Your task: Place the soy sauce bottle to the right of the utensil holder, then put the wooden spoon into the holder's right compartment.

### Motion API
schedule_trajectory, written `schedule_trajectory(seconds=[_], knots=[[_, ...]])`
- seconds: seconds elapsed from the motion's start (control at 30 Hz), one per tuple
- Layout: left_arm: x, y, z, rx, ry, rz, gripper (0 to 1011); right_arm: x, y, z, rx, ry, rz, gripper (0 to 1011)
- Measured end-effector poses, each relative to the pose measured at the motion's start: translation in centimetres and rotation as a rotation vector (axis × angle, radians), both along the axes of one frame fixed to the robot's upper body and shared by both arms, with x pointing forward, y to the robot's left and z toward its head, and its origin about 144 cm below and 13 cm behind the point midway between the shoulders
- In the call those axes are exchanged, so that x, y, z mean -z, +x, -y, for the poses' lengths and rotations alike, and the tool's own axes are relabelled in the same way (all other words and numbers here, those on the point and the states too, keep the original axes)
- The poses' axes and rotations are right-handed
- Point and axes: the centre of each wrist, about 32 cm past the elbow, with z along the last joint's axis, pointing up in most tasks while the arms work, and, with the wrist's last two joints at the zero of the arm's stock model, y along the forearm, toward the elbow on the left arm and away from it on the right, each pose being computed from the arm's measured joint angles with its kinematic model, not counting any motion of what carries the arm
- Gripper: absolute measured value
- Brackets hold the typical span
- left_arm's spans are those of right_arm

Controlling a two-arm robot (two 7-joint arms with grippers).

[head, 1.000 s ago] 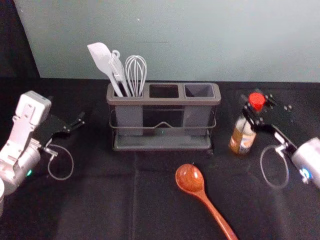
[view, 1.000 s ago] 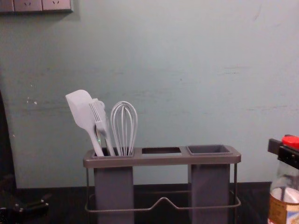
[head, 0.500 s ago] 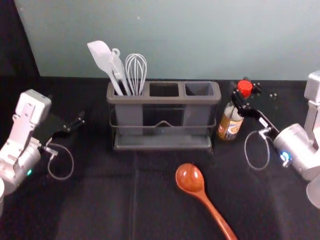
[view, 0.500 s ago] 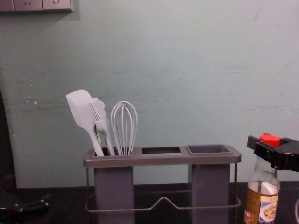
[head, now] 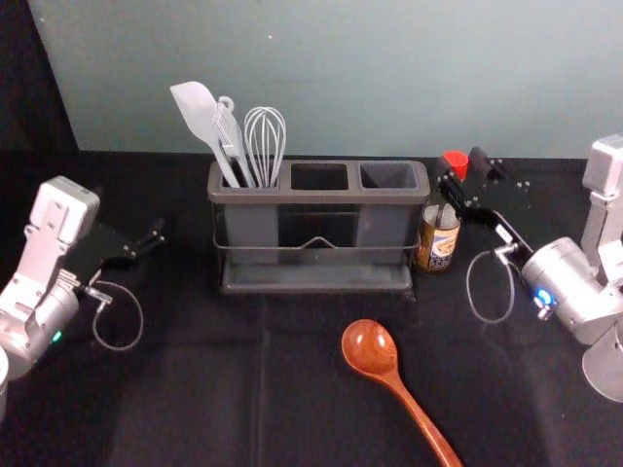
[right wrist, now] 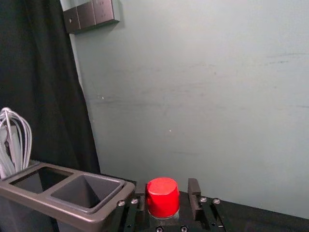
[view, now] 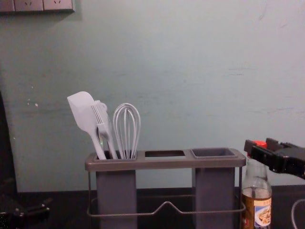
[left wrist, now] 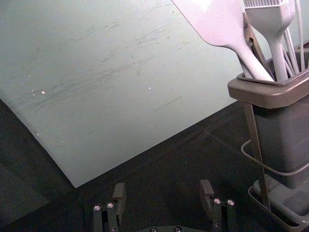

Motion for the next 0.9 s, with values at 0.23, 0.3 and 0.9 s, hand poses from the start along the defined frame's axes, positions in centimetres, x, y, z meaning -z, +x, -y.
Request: schedule_trajectory(seconds=[0.23, 0.3, 0.9], knots=[[0.0, 0.0, 0.0, 0.0, 0.0, 0.0, 1005, -1.3, -0.8, 0.5, 0.006, 0.006, 0.039, 755], [0.0, 0.0, 0.0, 0.0, 0.0, 0.0, 1005, -1.8, -1.3, 0.8, 0.01, 0.004, 0.053, 809], [0.0, 0.0, 0.0, 0.0, 0.0, 0.0, 1005, -4.2, -5.9, 1.0, -0.073, -0.061, 0.049, 1003]])
